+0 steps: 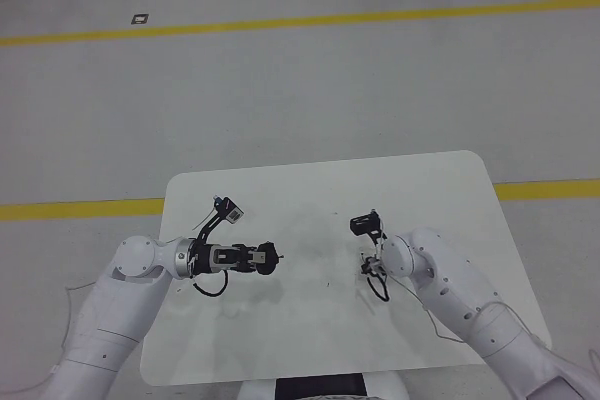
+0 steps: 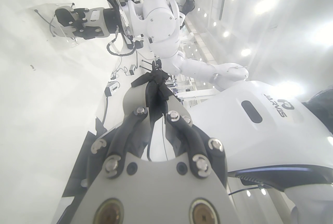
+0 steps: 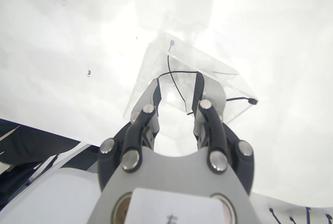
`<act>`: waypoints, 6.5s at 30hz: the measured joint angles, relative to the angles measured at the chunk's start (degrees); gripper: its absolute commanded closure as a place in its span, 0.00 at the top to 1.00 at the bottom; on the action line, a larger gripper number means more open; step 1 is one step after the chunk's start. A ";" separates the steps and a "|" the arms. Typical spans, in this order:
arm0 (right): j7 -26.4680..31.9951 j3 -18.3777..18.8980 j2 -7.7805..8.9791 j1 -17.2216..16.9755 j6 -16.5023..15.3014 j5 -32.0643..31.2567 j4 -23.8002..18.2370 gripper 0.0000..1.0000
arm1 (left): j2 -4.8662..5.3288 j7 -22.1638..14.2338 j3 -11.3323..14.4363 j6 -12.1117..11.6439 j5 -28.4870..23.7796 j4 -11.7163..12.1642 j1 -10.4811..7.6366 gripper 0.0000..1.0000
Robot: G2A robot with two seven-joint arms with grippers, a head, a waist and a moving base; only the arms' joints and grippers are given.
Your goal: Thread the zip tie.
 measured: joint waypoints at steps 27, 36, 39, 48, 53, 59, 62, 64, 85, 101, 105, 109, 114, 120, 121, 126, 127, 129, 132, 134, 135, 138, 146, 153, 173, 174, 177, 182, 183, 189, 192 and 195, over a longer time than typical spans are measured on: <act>1.67 1.70 -0.01 -2.02 0.29 -3.21 -4.13 0.26 | 0.00 0.00 0.00 0.00 0.00 0.00 0.00 0.00; 1.57 1.19 -0.37 -1.86 -0.53 -3.43 -3.22 0.22 | 0.00 0.00 0.00 0.00 0.00 0.00 0.00 0.00; 1.55 1.05 -0.52 -1.62 -0.64 -3.37 -2.74 0.22 | 0.00 0.00 0.00 0.00 0.00 0.00 0.00 0.00; 1.66 0.27 -1.03 -0.86 -0.79 -3.81 -1.33 0.22 | 0.00 0.00 0.00 0.00 0.00 0.00 0.00 0.00; 1.43 -0.05 -1.26 -0.70 -0.60 -4.37 -1.13 0.21 | 0.00 0.00 0.00 0.00 0.00 0.00 0.00 0.00; 1.07 0.05 -1.43 -0.92 -0.30 -4.88 -1.47 0.18 | 0.00 0.00 0.00 0.00 0.00 0.00 0.00 0.00; 1.04 0.30 -1.45 -1.17 -0.11 -5.23 -1.71 0.19 | 0.00 0.00 0.00 0.00 0.00 0.00 0.00 0.00; 1.18 0.48 -1.47 -1.27 -0.09 -5.36 -1.61 0.18 | 0.00 0.00 0.00 0.00 0.00 0.00 0.00 0.00; 1.75 1.11 -2.00 -1.60 -0.16 -6.51 -1.67 0.20 | 0.00 0.00 0.00 0.00 0.00 0.00 0.00 0.00; 2.18 1.32 -2.50 -1.28 -1.06 -6.35 -0.44 0.17 | 0.00 0.00 0.00 0.00 0.00 0.00 0.00 0.00; 2.50 1.12 -2.64 -1.21 -1.07 -6.82 -0.24 0.12 | 0.00 0.00 0.00 0.00 0.00 0.00 0.00 0.00; 2.52 1.02 -2.80 -1.12 -0.98 -6.95 0.15 0.00 | 0.00 0.00 0.00 0.00 0.00 0.00 0.00 0.00; 2.44 1.03 -2.95 -1.20 -0.48 -7.63 0.06 0.00 | 0.00 0.00 0.00 0.00 0.00 0.00 0.00 0.00; 2.72 1.83 -2.87 -2.00 -0.42 -8.14 -1.63 0.00 | 0.00 0.00 0.00 0.00 0.00 0.00 0.00 0.00; 2.85 2.03 -2.83 -2.20 -0.47 -8.20 -2.08 0.00 | 0.00 0.00 0.00 0.00 0.00 0.00 0.00 0.00; 3.70 3.94 -2.40 -3.84 -1.28 -7.92 -5.57 0.00 | 0.00 0.00 0.00 0.00 0.00 0.00 0.00 0.00; 3.86 4.41 -2.29 -4.23 -1.52 -7.75 -6.34 0.00 | 0.00 0.00 0.00 0.00 0.00 0.00 0.00 0.00; 4.15 5.70 -2.01 -5.25 -2.31 -7.04 -8.28 0.00 | 0.00 0.00 0.00 0.00 0.00 0.00 0.00 0.00; 4.06 8.21 -1.53 -7.02 -3.50 -5.23 -11.43 0.00 | 0.00 0.00 0.00 0.00 0.00 0.00 0.00 0.00; 3.58 10.08 -1.23 -8.29 -4.21 -3.56 -13.32 0.00 | 0.00 0.00 0.00 0.00 0.00 0.00 0.00 0.00; 3.12 11.42 -1.02 -9.20 -4.74 -2.34 -14.55 0.00 | 0.00 0.00 0.00 0.00 0.00 0.00 0.00 0.00; 0.90 14.96 -0.58 -11.73 -5.99 1.57 -17.59 0.00 | 0.00 0.00 0.00 0.00 0.00 0.00 0.00 0.00; -11.23 23.93 -0.01 -19.28 -9.46 15.12 -22.05 0.00 | 0.00 0.00 0.00 0.00 0.00 0.00 0.00 0.00; -17.32 27.16 0.18 -22.59 -11.60 19.84 -23.39 0.00 | 0.00 0.00 0.00 0.00 0.00 0.00 0.00 0.00; -40.67 29.32 -0.68 -30.77 -15.16 31.15 -26.17 0.00 | -1.79 11.26 4.88 0.00 -0.15 -2.03 2.73 0.00; -43.00 29.50 -0.75 -31.87 -16.29 32.06 -26.80 0.00 | -2.13 11.82 5.69 0.00 0.22 -1.90 2.53 0.00; -47.47 29.59 -0.85 -34.43 -19.16 33.67 -28.30 0.00 | -3.02 13.16 7.47 0.00 2.34 -1.49 1.74 0.00; -52.34 28.89 -0.95 -37.48 -23.76 34.33 -29.74 0.00 | -4.73 14.07 8.95 0.00 2.20 -0.03 0.86 0.00; -53.20 28.59 -0.97 -37.99 -24.93 34.52 -29.71 0.00 | -5.14 13.92 9.10 0.00 2.33 0.54 0.66 0.00; -53.38 27.70 -0.89 -38.54 -27.77 33.32 -28.96 0.00 | -6.39 11.36 9.43 0.00 1.56 2.44 0.12 0.00; -53.39 27.72 -0.89 -38.54 -27.71 33.38 -28.98 0.00 | -6.36 11.43 9.42 0.00 1.59 2.40 0.13 0.00; -53.42 27.72 -0.90 -38.54 -27.70 33.40 -28.98 0.00 | -6.36 11.44 9.42 0.00 1.60 2.39 0.13 0.00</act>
